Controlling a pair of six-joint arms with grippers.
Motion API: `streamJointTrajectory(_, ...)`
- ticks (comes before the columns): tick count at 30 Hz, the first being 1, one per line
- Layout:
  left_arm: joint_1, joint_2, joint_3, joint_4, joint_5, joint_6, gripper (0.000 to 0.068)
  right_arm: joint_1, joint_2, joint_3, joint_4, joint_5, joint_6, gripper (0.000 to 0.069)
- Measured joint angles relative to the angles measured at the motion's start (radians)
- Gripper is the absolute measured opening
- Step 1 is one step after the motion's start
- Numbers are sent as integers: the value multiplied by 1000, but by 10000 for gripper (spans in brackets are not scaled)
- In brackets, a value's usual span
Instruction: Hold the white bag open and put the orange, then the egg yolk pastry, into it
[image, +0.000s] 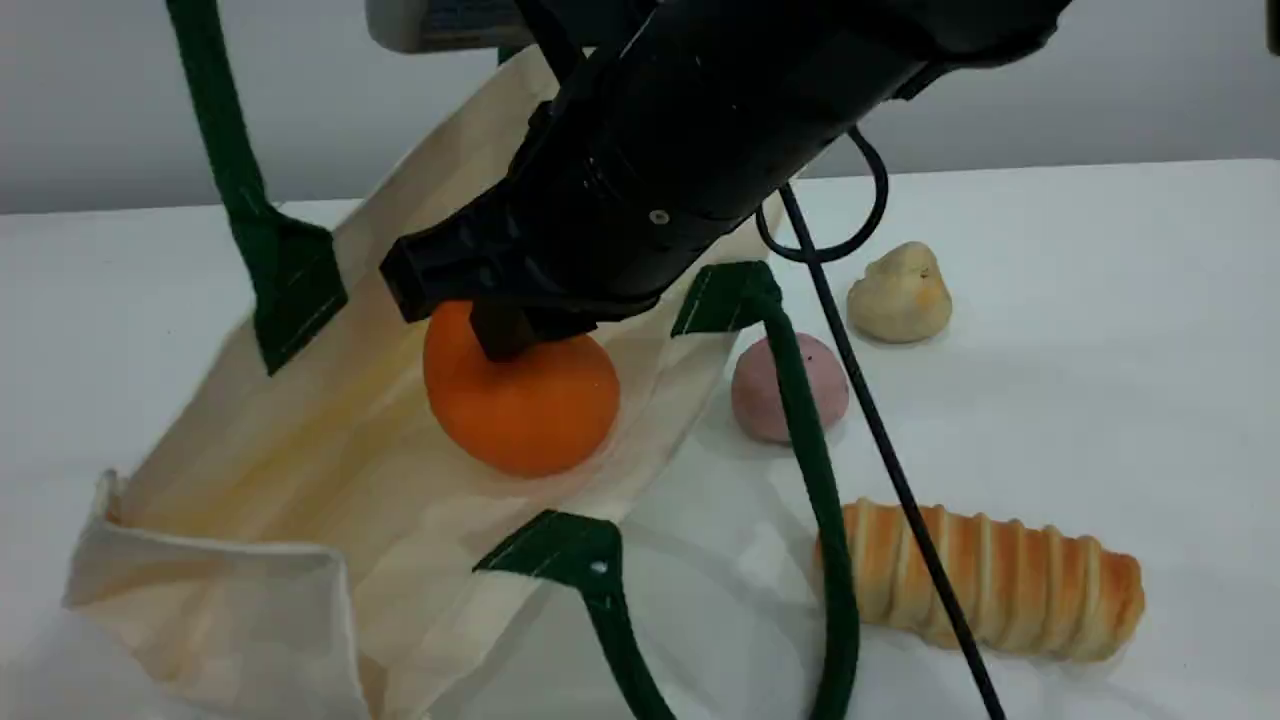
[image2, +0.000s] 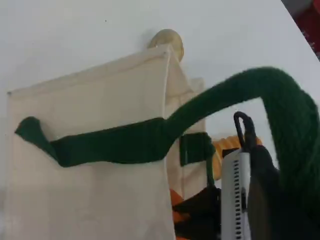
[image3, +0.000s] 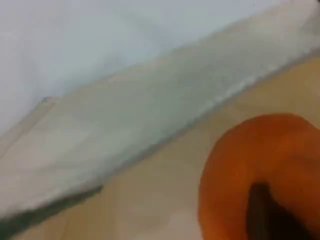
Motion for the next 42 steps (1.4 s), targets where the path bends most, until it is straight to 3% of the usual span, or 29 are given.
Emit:
streamJointTrajectory(5, 0, 0, 0, -7, -17, 1, 67, 60, 3, -50, 2, 45, -9, 34)
streamJointTrajectory(11, 0, 0, 0, -57, -11, 38, 67, 130, 13, -72, 2, -24, -37, 34)
streamJointTrajectory(22, 0, -5, 0, -104, -4, 57, 67, 121, 84, -71, -1, -142, -29, 34)
streamJointTrajectory(26, 0, -12, 0, -102, 7, 64, 67, 116, 86, -71, -5, -143, -34, 34)
streamJointTrajectory(35, 0, -12, 0, -120, 12, 64, 67, 16, 86, -71, -2, -123, -41, 36)
streamJointTrajectory(42, 0, -12, 0, -131, 17, 73, 67, 10, 86, -71, -2, -125, -41, 47)
